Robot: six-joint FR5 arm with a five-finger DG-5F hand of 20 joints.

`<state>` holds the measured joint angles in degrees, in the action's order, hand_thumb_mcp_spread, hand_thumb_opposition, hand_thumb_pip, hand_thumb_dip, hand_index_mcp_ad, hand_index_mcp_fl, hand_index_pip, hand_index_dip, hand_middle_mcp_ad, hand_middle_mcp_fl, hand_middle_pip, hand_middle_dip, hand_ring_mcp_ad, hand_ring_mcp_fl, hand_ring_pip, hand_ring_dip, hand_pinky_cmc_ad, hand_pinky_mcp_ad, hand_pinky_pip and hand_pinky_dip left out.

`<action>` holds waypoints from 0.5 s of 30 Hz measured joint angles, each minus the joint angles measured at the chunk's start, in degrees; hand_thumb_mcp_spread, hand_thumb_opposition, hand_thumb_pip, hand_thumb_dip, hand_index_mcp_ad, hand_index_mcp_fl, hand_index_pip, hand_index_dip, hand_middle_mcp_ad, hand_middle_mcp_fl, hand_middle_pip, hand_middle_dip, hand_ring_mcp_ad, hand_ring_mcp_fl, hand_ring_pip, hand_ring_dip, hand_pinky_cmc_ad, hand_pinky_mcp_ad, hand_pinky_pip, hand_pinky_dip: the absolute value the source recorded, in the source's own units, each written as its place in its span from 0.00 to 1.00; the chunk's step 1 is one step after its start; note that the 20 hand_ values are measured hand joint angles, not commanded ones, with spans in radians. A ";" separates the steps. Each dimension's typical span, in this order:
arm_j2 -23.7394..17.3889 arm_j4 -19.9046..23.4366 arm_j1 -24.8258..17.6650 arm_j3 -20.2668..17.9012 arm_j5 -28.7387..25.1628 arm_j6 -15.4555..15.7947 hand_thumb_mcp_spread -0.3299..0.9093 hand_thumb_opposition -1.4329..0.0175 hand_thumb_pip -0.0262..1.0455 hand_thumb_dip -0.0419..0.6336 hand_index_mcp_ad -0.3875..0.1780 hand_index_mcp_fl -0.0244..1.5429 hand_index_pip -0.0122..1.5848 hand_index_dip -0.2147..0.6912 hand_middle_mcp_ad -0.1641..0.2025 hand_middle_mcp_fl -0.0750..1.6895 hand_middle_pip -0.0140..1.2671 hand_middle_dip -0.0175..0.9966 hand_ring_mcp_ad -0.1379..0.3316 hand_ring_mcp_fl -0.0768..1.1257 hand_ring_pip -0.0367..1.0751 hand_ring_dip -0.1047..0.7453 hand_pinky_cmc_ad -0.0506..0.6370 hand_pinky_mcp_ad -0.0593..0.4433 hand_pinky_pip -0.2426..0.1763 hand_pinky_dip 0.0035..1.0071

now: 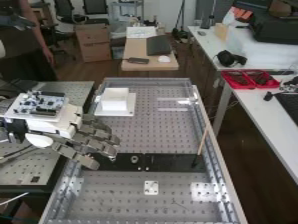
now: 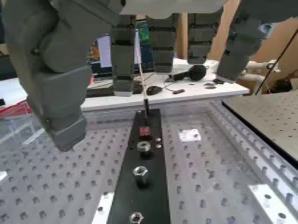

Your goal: Grab the smaller nut and place it in the white container

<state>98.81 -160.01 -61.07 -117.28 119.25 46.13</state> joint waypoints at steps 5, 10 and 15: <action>2.11 0.39 1.38 0.66 1.88 0.33 0.57 0.43 0.55 0.30 0.50 0.06 0.63 0.19 0.74 0.09 0.12 0.19 0.70 0.06 0.14 0.17 0.61 0.74 0.34 0.46; 3.11 1.91 2.15 0.81 3.40 0.23 0.57 0.43 0.55 0.30 0.50 0.05 0.71 0.23 0.74 0.09 0.12 0.19 0.69 0.07 0.14 0.17 0.61 0.74 0.34 0.46; 4.46 2.89 2.37 1.11 4.75 1.13 0.57 0.43 0.55 0.32 0.47 0.05 0.80 0.29 0.74 0.09 0.12 0.19 0.68 0.06 0.12 0.17 0.61 0.74 0.34 0.46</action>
<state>103.27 -157.12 -58.70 -116.17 124.00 47.26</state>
